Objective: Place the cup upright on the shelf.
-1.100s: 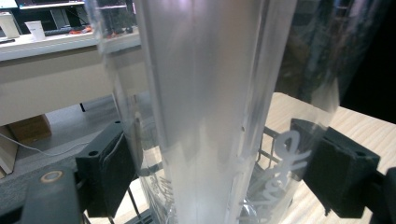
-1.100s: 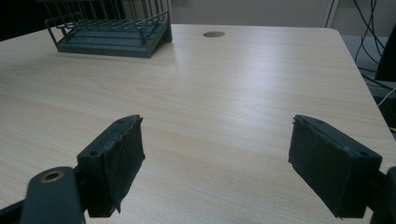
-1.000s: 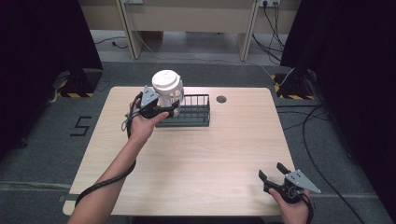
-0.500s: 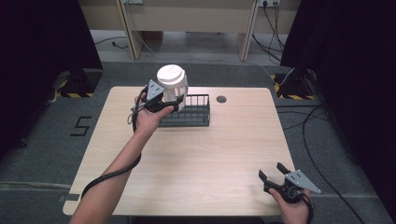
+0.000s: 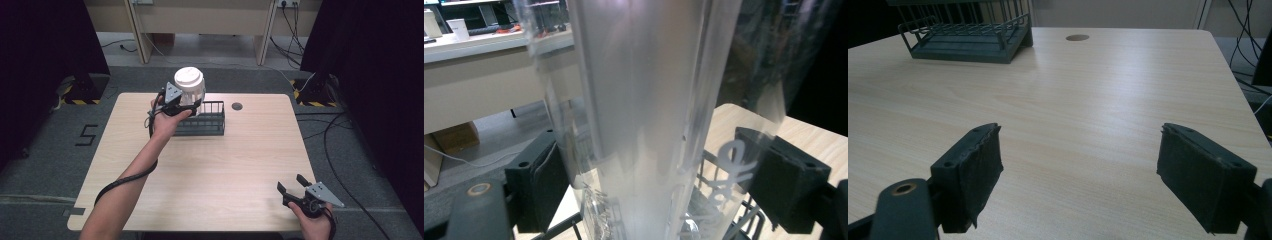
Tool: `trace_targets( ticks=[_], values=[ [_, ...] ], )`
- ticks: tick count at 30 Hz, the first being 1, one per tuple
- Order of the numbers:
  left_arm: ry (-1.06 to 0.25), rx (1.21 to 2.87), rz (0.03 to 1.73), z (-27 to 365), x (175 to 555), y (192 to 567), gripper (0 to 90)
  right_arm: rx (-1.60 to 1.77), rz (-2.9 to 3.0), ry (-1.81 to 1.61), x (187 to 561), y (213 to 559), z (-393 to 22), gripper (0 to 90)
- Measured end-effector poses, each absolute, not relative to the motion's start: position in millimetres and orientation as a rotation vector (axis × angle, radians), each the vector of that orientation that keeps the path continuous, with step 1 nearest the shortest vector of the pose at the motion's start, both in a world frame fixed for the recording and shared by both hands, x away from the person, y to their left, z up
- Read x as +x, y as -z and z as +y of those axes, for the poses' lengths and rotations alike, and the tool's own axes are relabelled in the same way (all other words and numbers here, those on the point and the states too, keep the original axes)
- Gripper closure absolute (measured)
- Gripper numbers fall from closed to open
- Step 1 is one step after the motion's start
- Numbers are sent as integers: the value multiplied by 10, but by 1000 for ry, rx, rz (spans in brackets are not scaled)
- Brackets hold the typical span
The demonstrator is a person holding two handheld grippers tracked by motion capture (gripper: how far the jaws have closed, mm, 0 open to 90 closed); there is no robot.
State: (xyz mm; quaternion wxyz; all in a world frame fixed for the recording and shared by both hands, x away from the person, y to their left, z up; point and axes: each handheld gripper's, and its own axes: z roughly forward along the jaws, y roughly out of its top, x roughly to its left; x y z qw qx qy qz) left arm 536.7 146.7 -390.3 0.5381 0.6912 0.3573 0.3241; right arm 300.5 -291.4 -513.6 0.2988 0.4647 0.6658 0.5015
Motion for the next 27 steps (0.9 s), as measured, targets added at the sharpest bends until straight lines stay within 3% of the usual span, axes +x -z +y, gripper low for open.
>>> trace_targets(
  ticks=[27],
  values=[
    [-755, 1676, 944, 1283, 5606, 4189, 172, 1232, 1778, -1333, 3004, 5136, -2912, 186]
  ],
)
